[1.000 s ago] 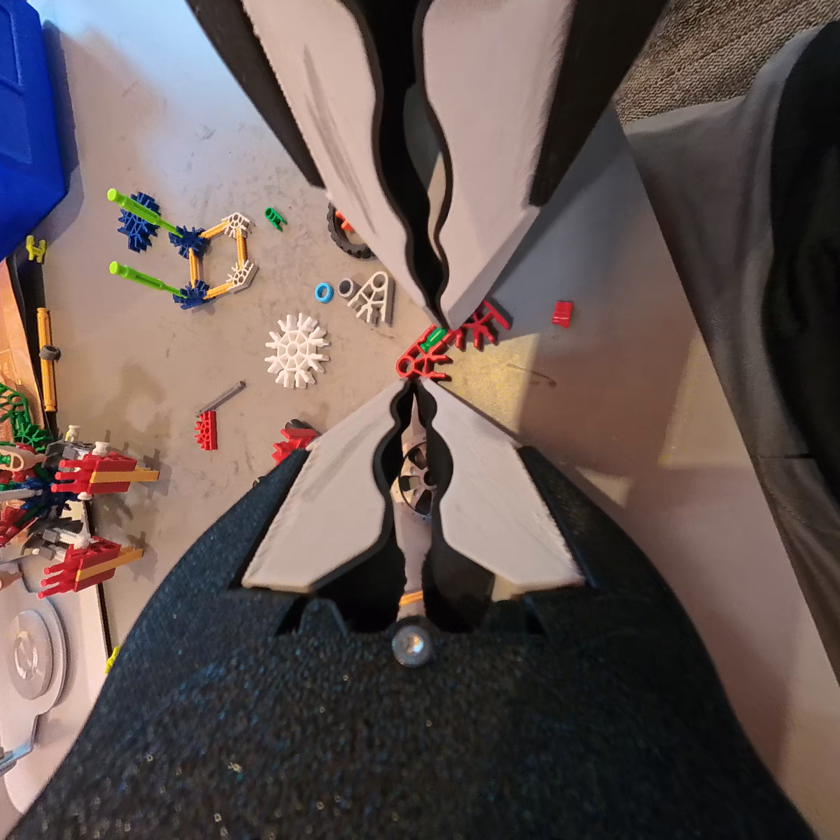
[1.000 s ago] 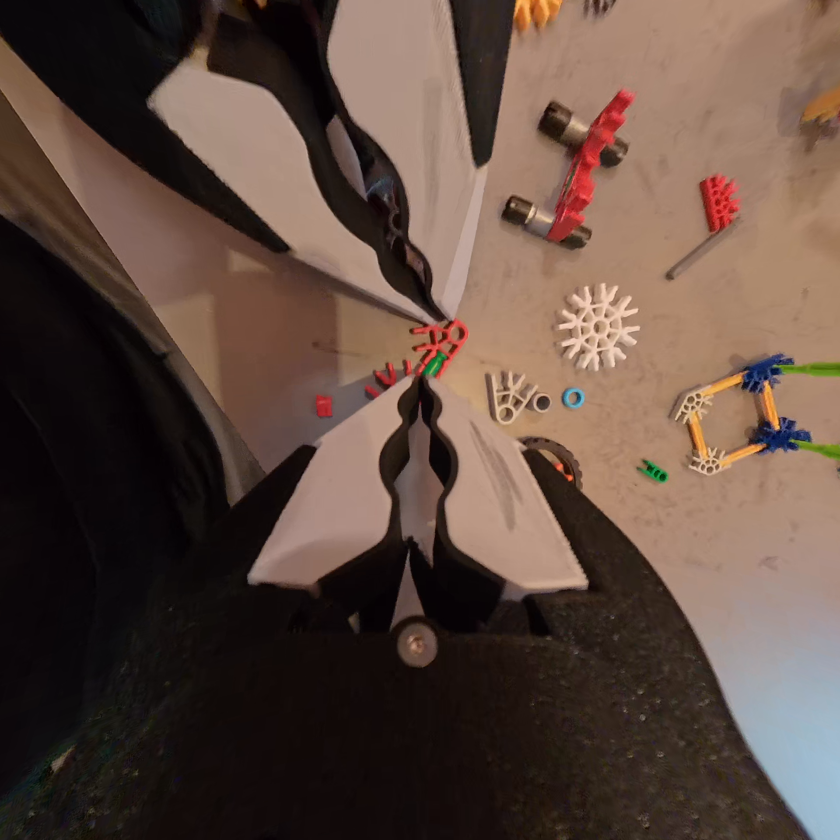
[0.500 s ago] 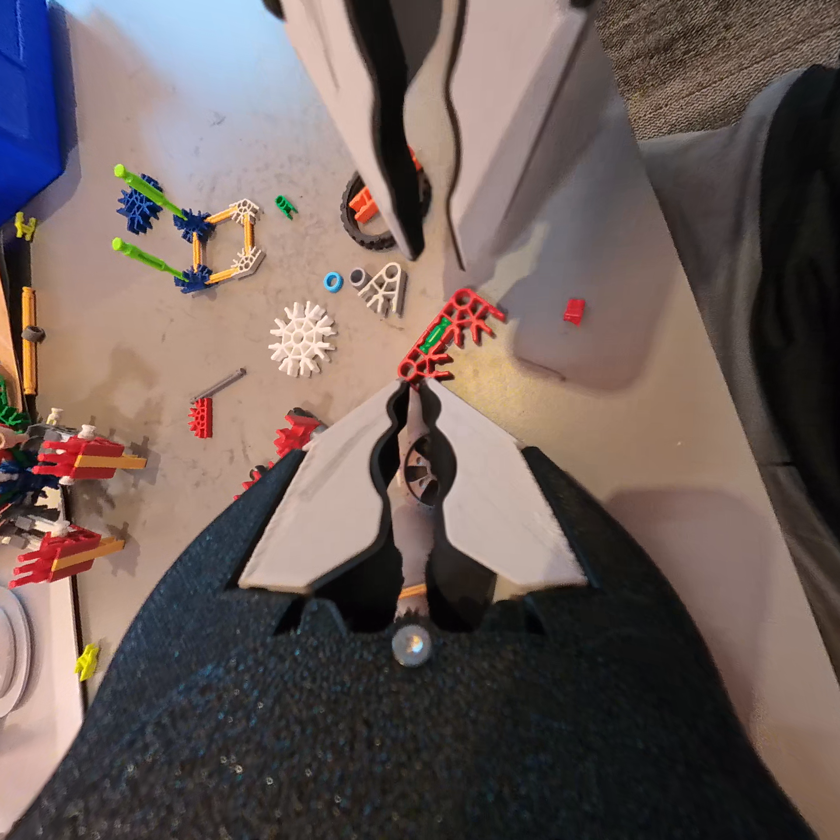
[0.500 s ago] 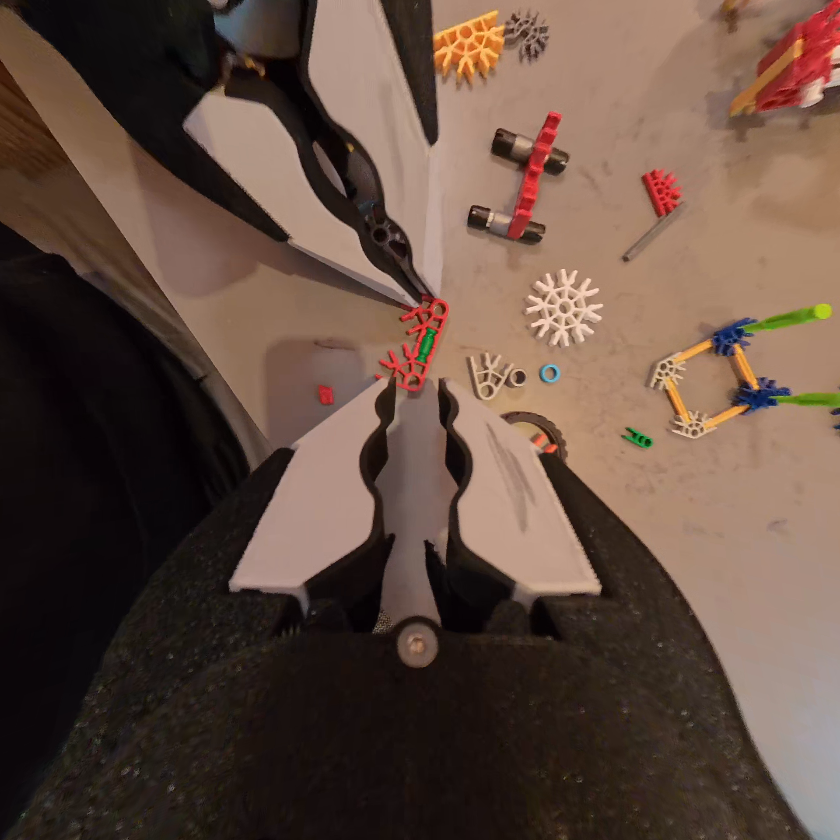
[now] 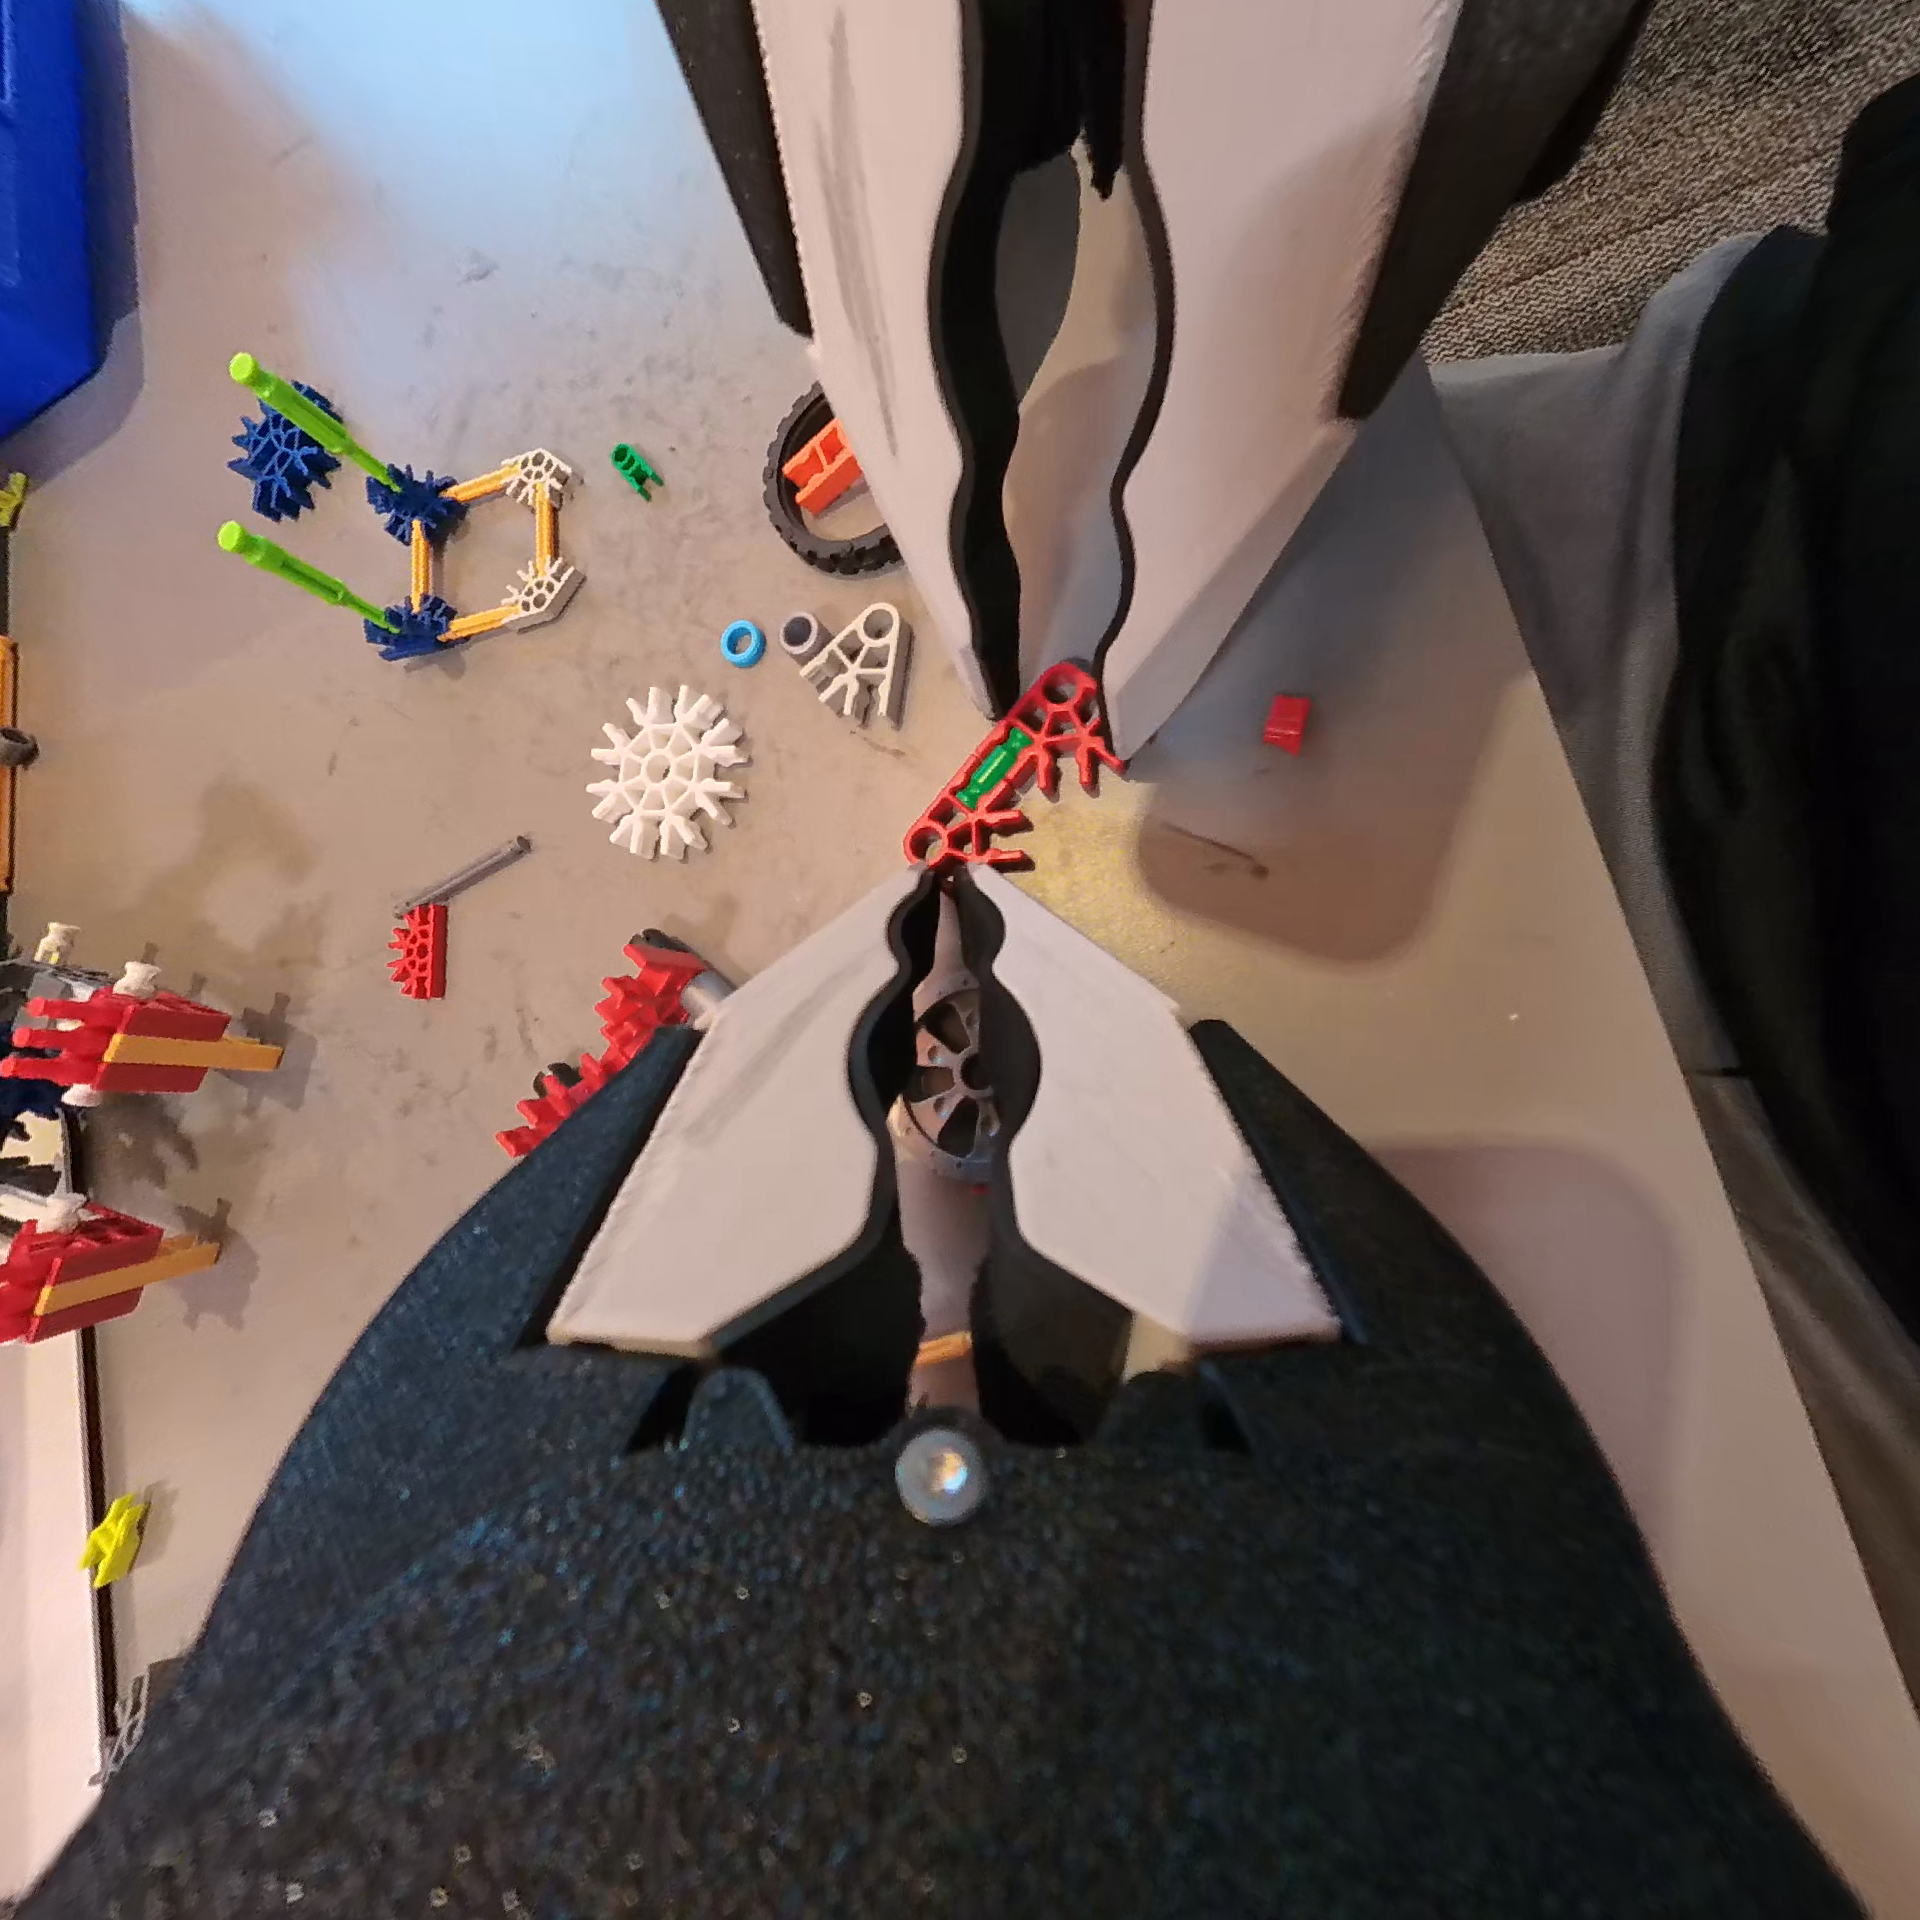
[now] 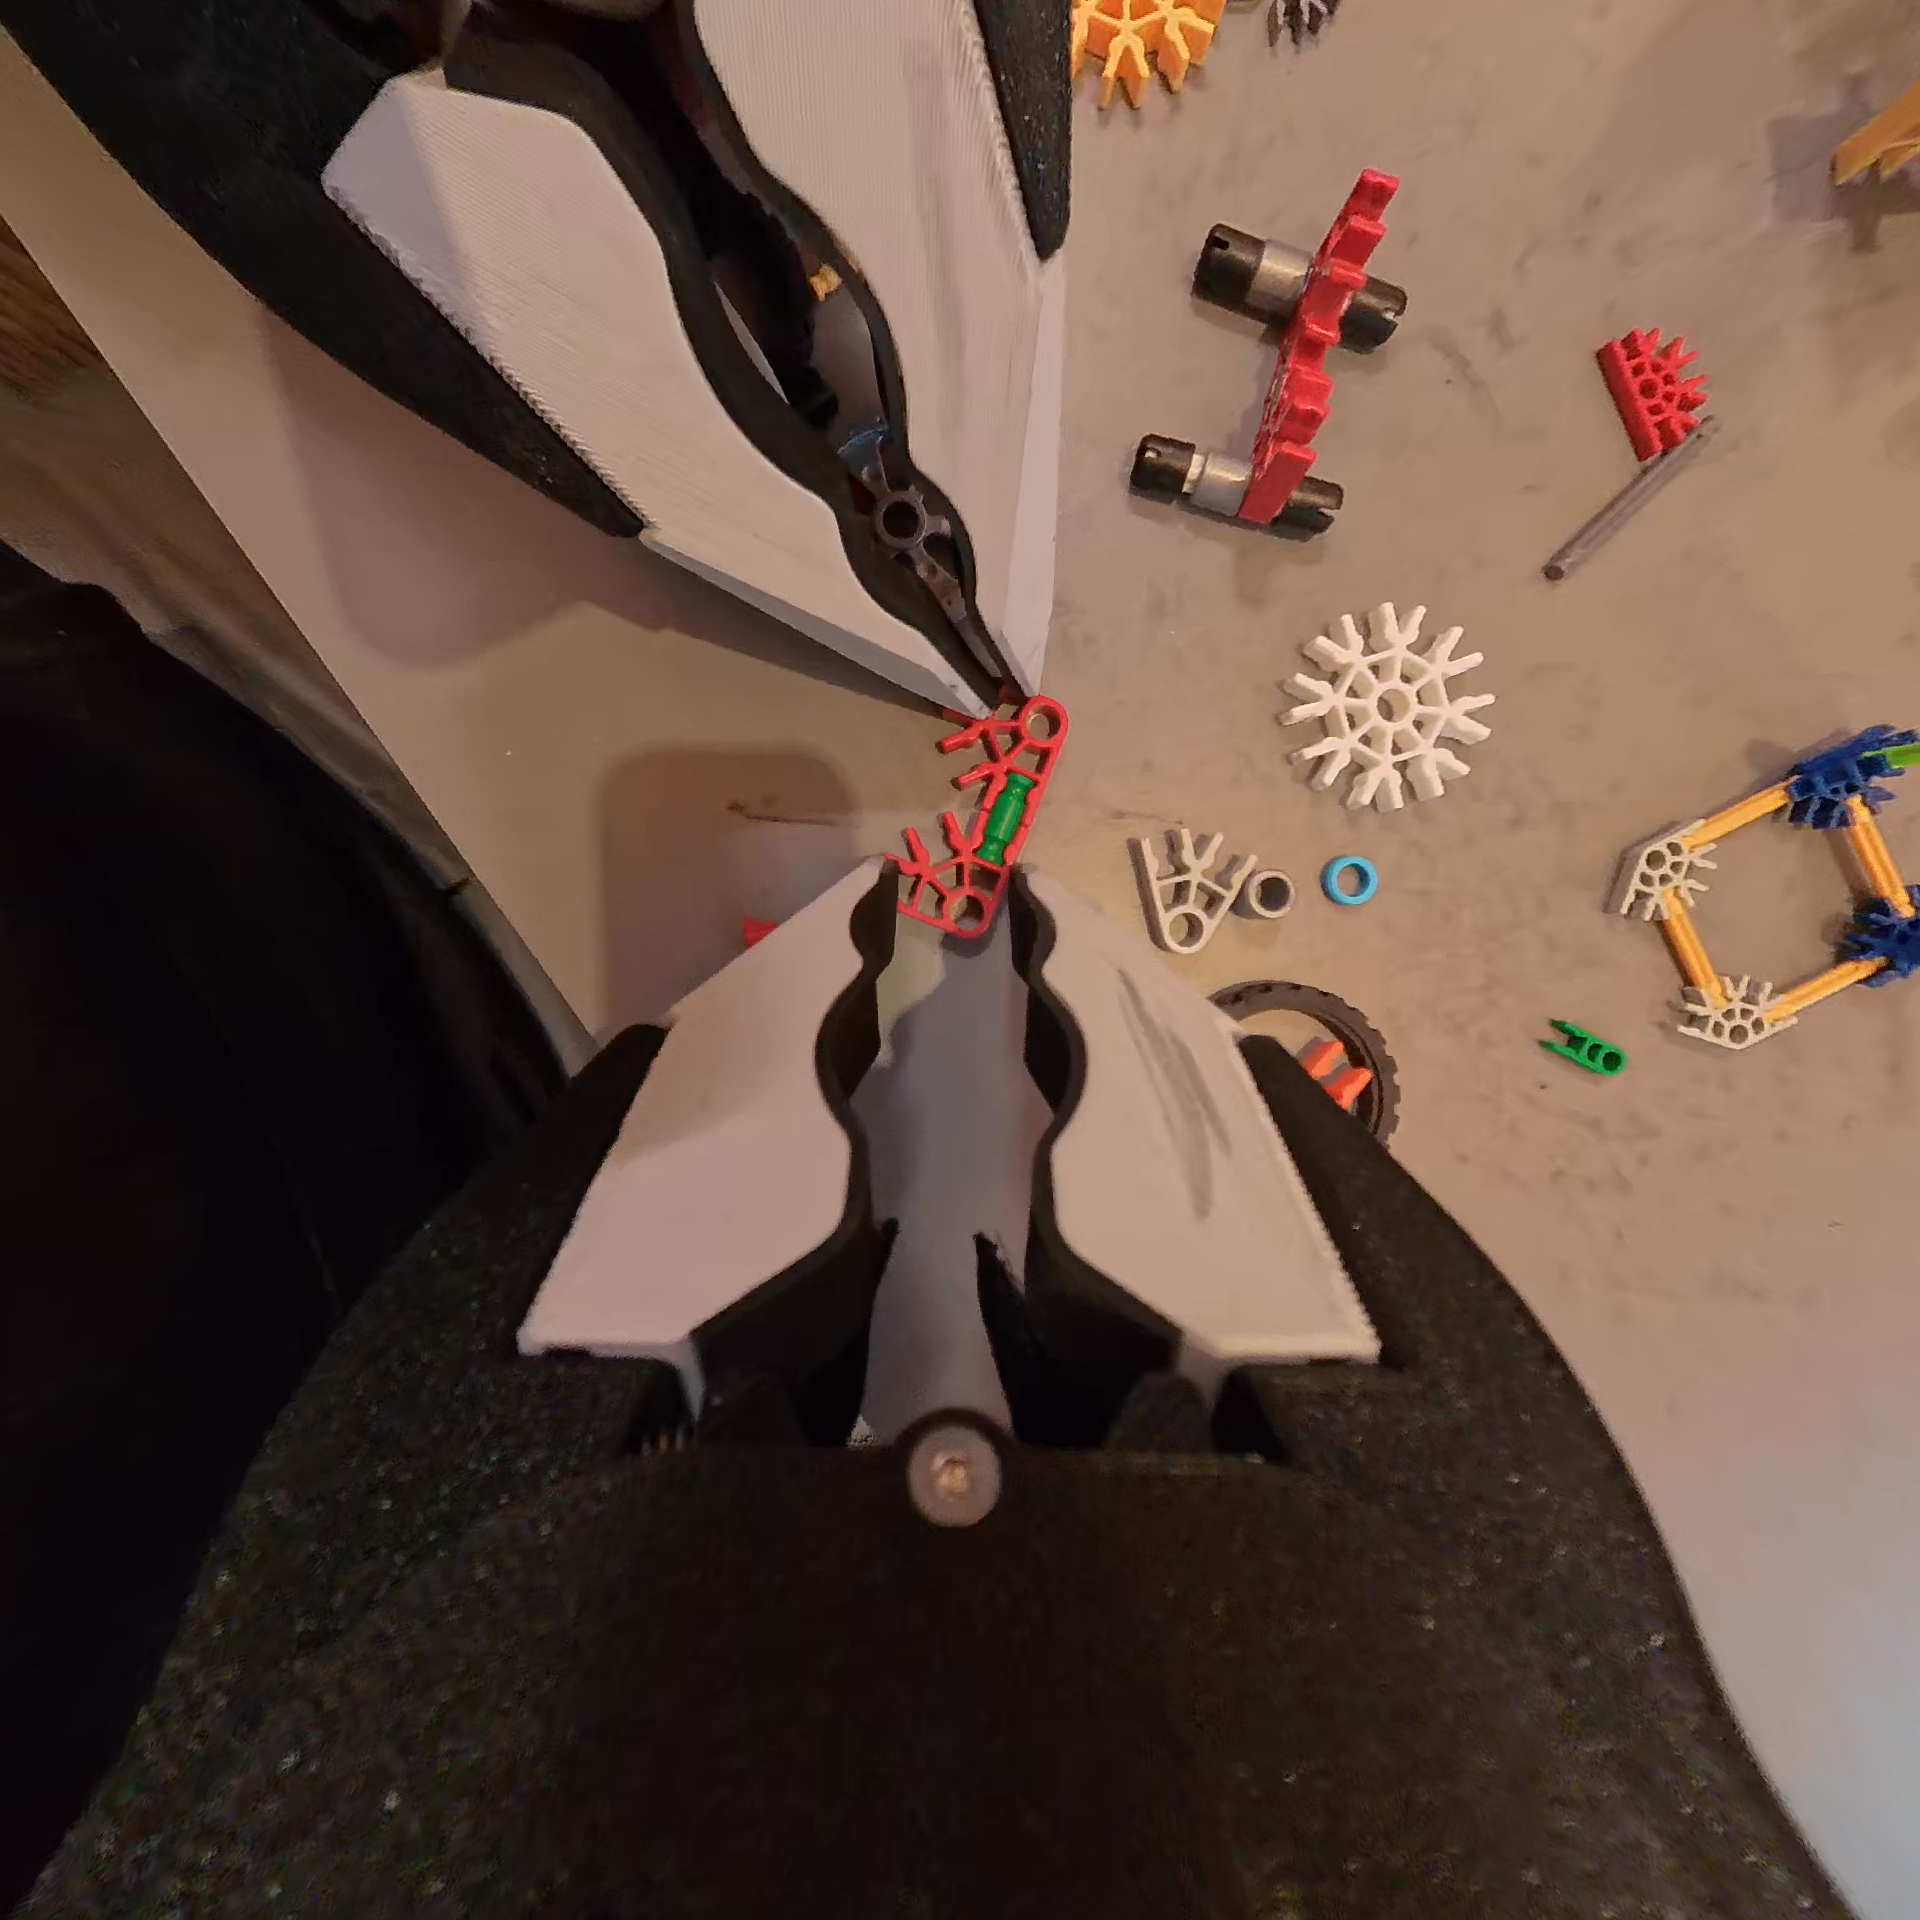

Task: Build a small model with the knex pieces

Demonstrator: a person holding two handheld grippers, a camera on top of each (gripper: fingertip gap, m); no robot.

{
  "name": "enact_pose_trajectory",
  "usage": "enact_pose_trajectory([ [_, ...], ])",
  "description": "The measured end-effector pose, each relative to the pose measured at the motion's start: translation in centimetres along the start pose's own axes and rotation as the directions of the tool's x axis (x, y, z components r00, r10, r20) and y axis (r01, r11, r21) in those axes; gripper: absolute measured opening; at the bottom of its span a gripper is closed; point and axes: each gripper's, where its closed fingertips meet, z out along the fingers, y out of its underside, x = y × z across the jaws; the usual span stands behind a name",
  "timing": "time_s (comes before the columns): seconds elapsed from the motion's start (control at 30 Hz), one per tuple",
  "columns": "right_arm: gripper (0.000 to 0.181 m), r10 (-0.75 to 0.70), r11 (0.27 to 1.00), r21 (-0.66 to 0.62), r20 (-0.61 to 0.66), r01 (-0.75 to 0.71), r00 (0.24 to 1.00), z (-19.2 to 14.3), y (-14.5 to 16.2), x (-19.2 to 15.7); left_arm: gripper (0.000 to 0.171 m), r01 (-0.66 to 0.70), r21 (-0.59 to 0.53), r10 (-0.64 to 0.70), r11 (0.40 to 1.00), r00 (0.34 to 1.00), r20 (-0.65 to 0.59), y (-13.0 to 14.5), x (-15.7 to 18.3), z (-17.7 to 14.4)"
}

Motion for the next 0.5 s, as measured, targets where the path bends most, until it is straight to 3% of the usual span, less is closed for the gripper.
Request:
enact_pose_trajectory([
  [0.03,0.022,0.002,1.000,0.002,0.004,-0.002,1.000,0.00,0.01,-0.09,0.001,0.001,0.001,-0.001,1.000,1.000,-0.002,-0.02,0.04,-0.01],
  [0.5,0.025,0.034,0.999,0.020,-0.003,-0.034,0.999,0.18,0.10,-0.17,0.001,0.010,0.006,-0.010,1.000,1.000,-0.004,-0.13,0.13,0.05],
])
